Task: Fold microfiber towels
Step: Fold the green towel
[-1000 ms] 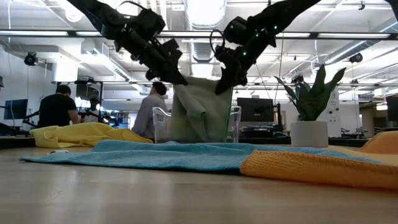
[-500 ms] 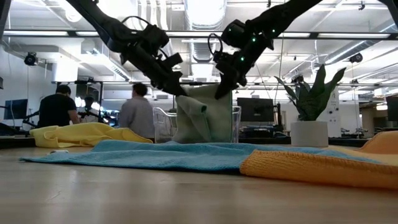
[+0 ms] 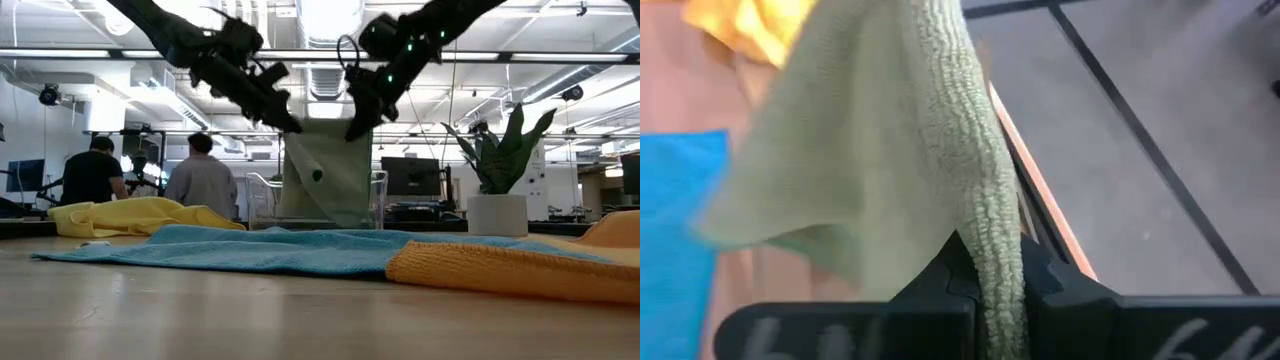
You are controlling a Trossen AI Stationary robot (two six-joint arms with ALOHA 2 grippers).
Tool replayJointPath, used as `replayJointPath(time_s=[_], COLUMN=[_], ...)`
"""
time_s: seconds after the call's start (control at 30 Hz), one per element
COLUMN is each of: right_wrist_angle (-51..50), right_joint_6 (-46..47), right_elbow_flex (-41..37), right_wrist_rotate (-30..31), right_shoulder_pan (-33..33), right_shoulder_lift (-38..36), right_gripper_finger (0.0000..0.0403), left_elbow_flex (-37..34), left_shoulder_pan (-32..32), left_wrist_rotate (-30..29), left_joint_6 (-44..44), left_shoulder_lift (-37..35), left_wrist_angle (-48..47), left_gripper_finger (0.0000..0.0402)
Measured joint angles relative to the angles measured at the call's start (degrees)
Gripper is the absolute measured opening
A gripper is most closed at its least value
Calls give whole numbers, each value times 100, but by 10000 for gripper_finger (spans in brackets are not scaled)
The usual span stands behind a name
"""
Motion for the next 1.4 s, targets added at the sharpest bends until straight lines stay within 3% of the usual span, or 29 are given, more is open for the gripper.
replayJointPath(time_s=[0.33, 0.67, 1.07, 1.4], right_wrist_angle=[-596, -560, -1000, -861], right_joint_6=[123, 342, 758, 970], right_elbow_flex=[356, 380, 354, 117], right_wrist_rotate=[4, -61, -201, -203], right_shoulder_pan=[651, 1141, 1563, 939], right_shoulder_lift=[-473, -1003, -1034, -611], right_gripper_finger=[8, 8, 8, 8], left_elbow_flex=[-33, -33, -138, -202], left_shoulder_pan=[-573, -1194, -1557, -1113], left_wrist_rotate=[-23, 7, 35, 50], left_joint_6=[-7, -247, -913, -918], left_shoulder_lift=[-1054, -1886, -1804, -1135], left_wrist_angle=[-402, -860, -1499, -1479], left_gripper_finger=[0, 0, 0, 0])
